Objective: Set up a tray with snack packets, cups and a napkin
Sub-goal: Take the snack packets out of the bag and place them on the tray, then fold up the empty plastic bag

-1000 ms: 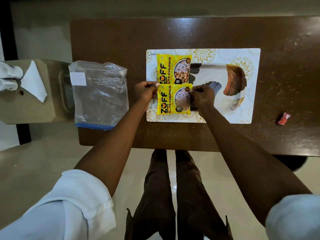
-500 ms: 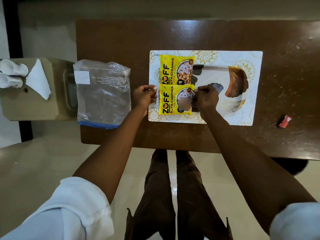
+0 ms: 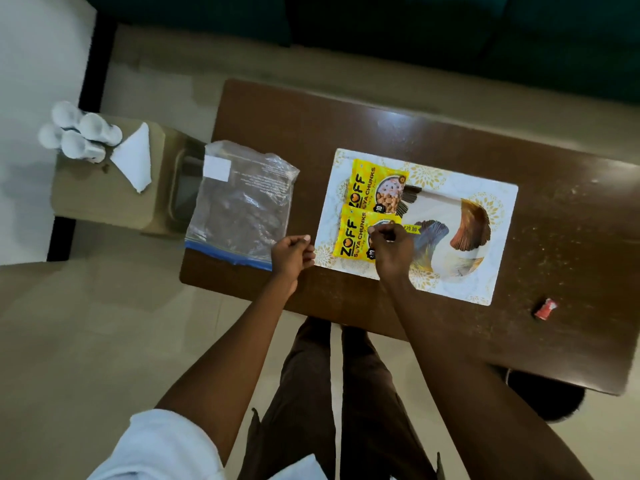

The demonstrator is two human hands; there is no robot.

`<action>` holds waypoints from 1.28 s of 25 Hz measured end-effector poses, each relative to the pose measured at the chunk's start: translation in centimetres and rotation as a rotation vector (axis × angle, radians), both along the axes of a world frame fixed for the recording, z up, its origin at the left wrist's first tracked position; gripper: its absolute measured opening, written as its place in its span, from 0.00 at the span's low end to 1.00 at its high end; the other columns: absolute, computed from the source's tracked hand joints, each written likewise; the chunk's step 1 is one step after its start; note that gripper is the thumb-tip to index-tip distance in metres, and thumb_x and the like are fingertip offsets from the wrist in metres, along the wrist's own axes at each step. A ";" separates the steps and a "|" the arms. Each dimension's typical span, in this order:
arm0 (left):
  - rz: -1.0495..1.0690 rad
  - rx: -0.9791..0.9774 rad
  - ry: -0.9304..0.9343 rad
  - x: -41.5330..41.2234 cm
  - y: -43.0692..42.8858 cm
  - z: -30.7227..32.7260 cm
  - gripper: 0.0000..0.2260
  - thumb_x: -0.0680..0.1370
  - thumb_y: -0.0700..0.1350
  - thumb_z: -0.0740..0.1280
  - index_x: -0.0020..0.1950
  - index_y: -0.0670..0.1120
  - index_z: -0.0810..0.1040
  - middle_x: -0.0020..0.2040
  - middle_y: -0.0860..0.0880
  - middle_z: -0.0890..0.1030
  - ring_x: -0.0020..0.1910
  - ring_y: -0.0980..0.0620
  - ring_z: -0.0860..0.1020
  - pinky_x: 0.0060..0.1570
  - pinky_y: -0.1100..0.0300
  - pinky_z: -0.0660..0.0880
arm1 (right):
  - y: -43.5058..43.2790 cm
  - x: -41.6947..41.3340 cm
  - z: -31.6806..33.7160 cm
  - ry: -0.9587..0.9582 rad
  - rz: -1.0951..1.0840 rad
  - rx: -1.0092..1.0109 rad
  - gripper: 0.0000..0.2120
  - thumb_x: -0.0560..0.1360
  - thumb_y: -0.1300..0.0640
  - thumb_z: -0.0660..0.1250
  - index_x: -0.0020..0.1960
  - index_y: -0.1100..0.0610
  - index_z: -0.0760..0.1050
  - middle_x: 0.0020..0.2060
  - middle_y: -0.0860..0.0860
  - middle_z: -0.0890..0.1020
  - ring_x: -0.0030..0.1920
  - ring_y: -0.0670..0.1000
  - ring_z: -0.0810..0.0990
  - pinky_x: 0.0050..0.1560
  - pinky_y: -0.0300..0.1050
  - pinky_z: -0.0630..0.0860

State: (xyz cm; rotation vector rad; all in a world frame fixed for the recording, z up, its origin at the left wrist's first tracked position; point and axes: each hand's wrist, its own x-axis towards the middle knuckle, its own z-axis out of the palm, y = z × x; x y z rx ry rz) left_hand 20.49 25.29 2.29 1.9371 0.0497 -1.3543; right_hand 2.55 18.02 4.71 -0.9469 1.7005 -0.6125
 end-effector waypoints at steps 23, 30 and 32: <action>-0.278 0.374 -0.669 22.6 6.1 -5.3 0.31 0.76 0.56 0.74 0.75 0.47 0.71 0.73 0.43 0.73 0.73 0.42 0.72 0.70 0.44 0.71 | 4.4 20.7 -8.8 0.160 0.392 0.408 0.24 0.73 0.48 0.78 0.53 0.69 0.81 0.48 0.59 0.84 0.45 0.58 0.84 0.44 0.52 0.79; -0.143 0.345 -0.682 21.8 6.0 -3.0 0.15 0.78 0.51 0.72 0.60 0.45 0.77 0.59 0.44 0.80 0.58 0.44 0.79 0.64 0.46 0.73 | 3.1 21.7 -5.4 0.205 0.459 0.179 0.16 0.76 0.57 0.73 0.61 0.62 0.80 0.46 0.52 0.80 0.46 0.51 0.79 0.41 0.37 0.71; -0.057 0.317 -0.583 21.8 6.0 -0.7 0.10 0.79 0.49 0.70 0.55 0.45 0.77 0.52 0.46 0.81 0.50 0.47 0.78 0.63 0.48 0.72 | 2.2 21.2 -3.1 0.240 0.500 0.109 0.12 0.77 0.58 0.72 0.58 0.64 0.81 0.45 0.56 0.83 0.44 0.52 0.79 0.39 0.37 0.68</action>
